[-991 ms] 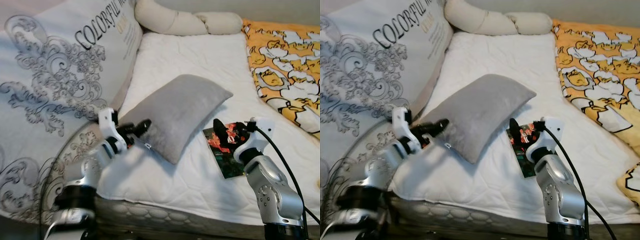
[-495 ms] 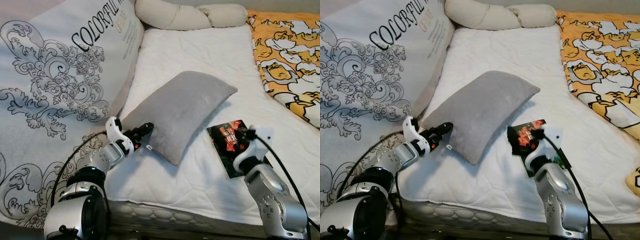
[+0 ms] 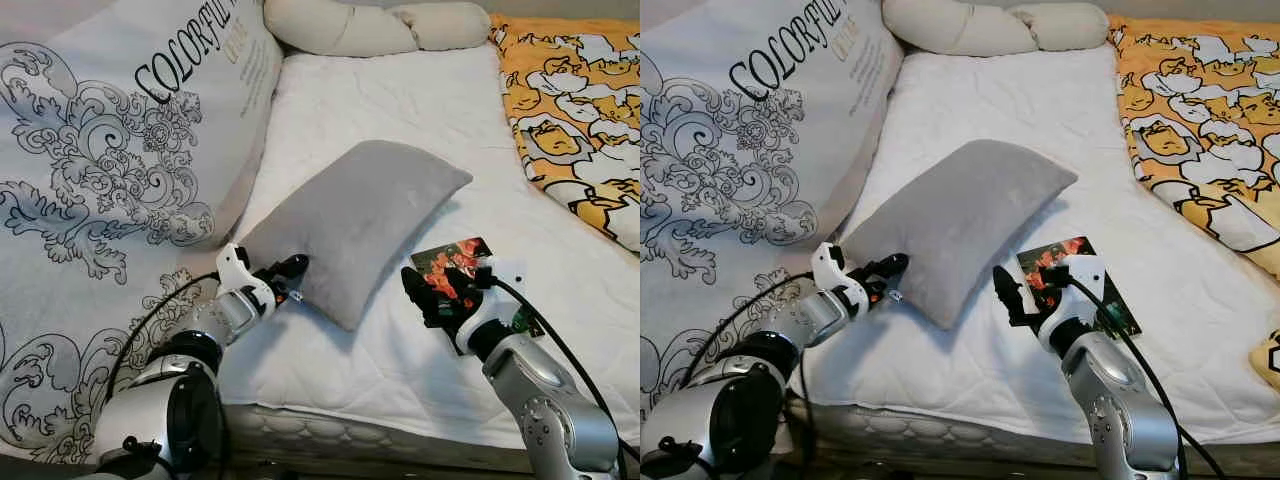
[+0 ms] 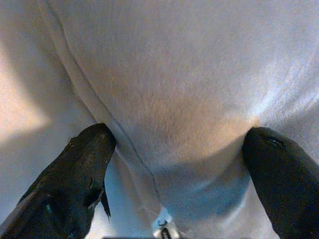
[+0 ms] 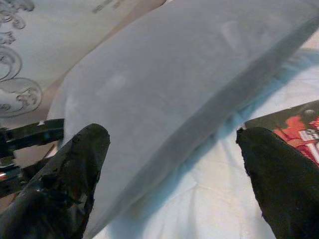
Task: Clean up the room
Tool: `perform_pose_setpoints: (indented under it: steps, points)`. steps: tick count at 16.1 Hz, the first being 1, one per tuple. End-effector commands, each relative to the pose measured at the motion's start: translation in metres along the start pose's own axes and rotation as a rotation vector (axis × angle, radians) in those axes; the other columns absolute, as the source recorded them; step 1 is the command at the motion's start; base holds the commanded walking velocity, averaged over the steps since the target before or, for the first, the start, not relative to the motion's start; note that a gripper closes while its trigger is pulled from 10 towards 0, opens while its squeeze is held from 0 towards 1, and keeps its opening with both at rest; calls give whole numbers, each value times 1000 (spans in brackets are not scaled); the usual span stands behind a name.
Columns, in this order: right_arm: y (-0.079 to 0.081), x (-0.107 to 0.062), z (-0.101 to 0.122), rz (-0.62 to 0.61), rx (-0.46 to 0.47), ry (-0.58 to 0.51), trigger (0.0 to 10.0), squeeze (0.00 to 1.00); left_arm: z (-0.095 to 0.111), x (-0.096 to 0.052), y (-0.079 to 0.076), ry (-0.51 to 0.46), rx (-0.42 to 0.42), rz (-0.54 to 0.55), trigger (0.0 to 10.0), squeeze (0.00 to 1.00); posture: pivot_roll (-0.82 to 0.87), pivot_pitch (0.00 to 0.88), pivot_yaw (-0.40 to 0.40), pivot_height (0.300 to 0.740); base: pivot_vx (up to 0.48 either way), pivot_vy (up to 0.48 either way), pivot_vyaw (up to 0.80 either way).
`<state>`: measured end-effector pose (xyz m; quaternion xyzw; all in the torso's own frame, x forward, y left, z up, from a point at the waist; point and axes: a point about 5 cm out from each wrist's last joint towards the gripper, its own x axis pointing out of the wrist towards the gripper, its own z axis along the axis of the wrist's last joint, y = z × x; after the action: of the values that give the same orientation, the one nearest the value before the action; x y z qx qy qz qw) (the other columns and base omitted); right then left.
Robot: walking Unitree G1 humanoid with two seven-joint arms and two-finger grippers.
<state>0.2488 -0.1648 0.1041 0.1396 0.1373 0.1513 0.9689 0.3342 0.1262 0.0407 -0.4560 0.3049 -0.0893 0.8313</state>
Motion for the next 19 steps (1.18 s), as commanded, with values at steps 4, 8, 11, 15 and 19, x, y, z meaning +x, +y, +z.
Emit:
perform_pose_setpoints:
  steps: [4,8,11,15,19]
  points:
    - [8,0,2,69,-18,14,10000,0,-10,10,-20,-13,-9,-108,10000,0,-135,59,93,740,0,0,0]
    - [16,-8,-6,205,-61,96,10000,0,-23,14,-21,24,72,-66,0,0,-136,56,94,740,0,0,0]
    - [13,-11,-4,215,-73,100,10000,0,-25,15,-24,17,66,-76,0,0,-138,57,98,740,0,0,0]
    - [8,-13,-3,211,-90,104,10000,0,-27,18,-29,4,71,-90,0,0,-139,56,99,740,0,0,0]
    - [7,-13,-2,206,-97,99,10000,0,-27,18,-30,-3,68,-93,0,0,-137,56,101,740,0,0,0]
